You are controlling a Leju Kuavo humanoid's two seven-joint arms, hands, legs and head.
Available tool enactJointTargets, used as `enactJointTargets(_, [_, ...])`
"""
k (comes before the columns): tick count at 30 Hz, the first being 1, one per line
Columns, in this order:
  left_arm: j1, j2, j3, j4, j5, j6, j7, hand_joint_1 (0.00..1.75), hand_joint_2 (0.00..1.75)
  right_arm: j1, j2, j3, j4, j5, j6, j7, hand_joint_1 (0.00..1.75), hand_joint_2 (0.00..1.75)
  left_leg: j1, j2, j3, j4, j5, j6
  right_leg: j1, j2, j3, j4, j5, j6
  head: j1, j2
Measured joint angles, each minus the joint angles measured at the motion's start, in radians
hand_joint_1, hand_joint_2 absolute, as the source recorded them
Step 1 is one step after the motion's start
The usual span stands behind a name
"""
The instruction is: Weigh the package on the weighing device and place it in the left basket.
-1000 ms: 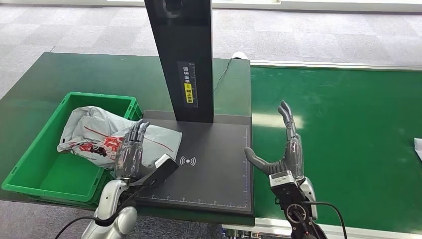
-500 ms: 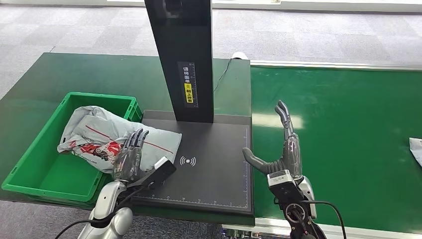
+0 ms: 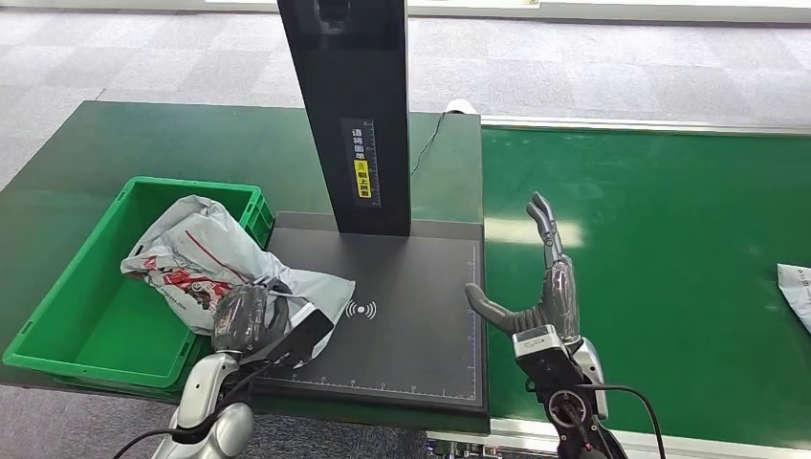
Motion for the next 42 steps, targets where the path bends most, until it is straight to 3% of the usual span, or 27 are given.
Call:
enactJointTargets(6, [0.006, -0.003, 0.011, -0.018, 0.027, 0.063, -0.030, 1.75, 1.75, 0.005, 0.000, 0.000, -0.007, 0.001, 0.000, 0.000, 0.00, 1.75, 0.000, 0.000, 0.000, 0.000, 0.000, 0.000, 0.000, 0.000, 0.000, 0.000, 0.000, 0.000, 0.000, 0.000])
enactJointTargets(16, [0.014, -0.004, 0.049, -0.094, 0.110, 0.339, -0.142, 1.75, 1.75, 0.024, 0.003, -0.006, -0.022, 0.000, -0.003, -0.011, 0.00, 1.75, 0.000, 0.000, 0.000, 0.000, 0.000, 0.000, 0.000, 0.000, 0.000, 0.000, 0.000, 0.000, 0.000, 0.000])
enactJointTargets(21, [0.016, -0.004, 0.098, -0.127, 0.173, 0.432, -0.185, 1.68, 1.75, 0.035, 0.003, -0.010, -0.027, -0.005, -0.012, -0.018, 0.00, 1.75, 0.000, 0.000, 0.000, 0.000, 0.000, 0.000, 0.000, 0.000, 0.000, 0.000, 0.000, 0.000, 0.000, 0.000])
enactJointTargets(27, [0.015, -0.004, 0.171, -0.131, 0.208, 0.426, -0.184, 1.73, 1.75, 0.049, 0.002, -0.014, -0.036, -0.008, -0.021, -0.026, 0.00, 1.75, 0.000, 0.000, 0.000, 0.000, 0.000, 0.000, 0.000, 0.000, 0.000, 0.000, 0.000, 0.000, 0.000, 0.000])
enactJointTargets(33, [-0.006, -0.004, 0.215, -0.077, 0.213, 0.310, -0.134, 1.69, 1.75, 0.050, -0.001, -0.014, -0.039, -0.009, -0.023, -0.027, 0.00, 1.75, 0.000, 0.000, 0.000, 0.000, 0.000, 0.000, 0.000, 0.000, 0.000, 0.000, 0.000, 0.000, 0.000, 0.000])
enactJointTargets(34, [-0.011, -0.003, 0.220, -0.064, 0.211, 0.301, -0.127, 1.58, 1.75, 0.050, -0.001, -0.014, -0.039, -0.009, -0.023, -0.027, 0.00, 1.75, 0.000, 0.000, 0.000, 0.000, 0.000, 0.000, 0.000, 0.000, 0.000, 0.000, 0.000, 0.000, 0.000, 0.000])
enactJointTargets(38, [-0.024, -0.003, 0.239, -0.025, 0.204, 0.311, -0.122, 0.18, 1.75, 0.050, -0.002, -0.014, -0.039, -0.009, -0.022, -0.024, 0.00, 1.75, 0.000, 0.000, 0.000, 0.000, 0.000, 0.000, 0.000, 0.000, 0.000, 0.000, 0.000, 0.000, 0.000, 0.000])
enactJointTargets(40, [-0.025, -0.003, 0.249, -0.013, 0.213, 0.338, -0.133, 0.00, 1.75, 0.050, -0.002, -0.014, -0.039, -0.008, -0.022, -0.024, 0.00, 1.75, 0.000, 0.000, 0.000, 0.000, 0.000, 0.000, 0.000, 0.000, 0.000, 0.000, 0.000, 0.000, 0.000, 0.000])
enactJointTargets(42, [-0.025, -0.004, 0.259, -0.007, 0.236, 0.381, -0.161, 0.00, 1.75, 0.051, -0.002, -0.014, -0.039, -0.009, -0.024, -0.025, 0.00, 1.75, 0.000, 0.000, 0.000, 0.000, 0.000, 0.000, 0.000, 0.000, -0.001, 0.000, 0.000, 0.000, 0.000, 0.000])
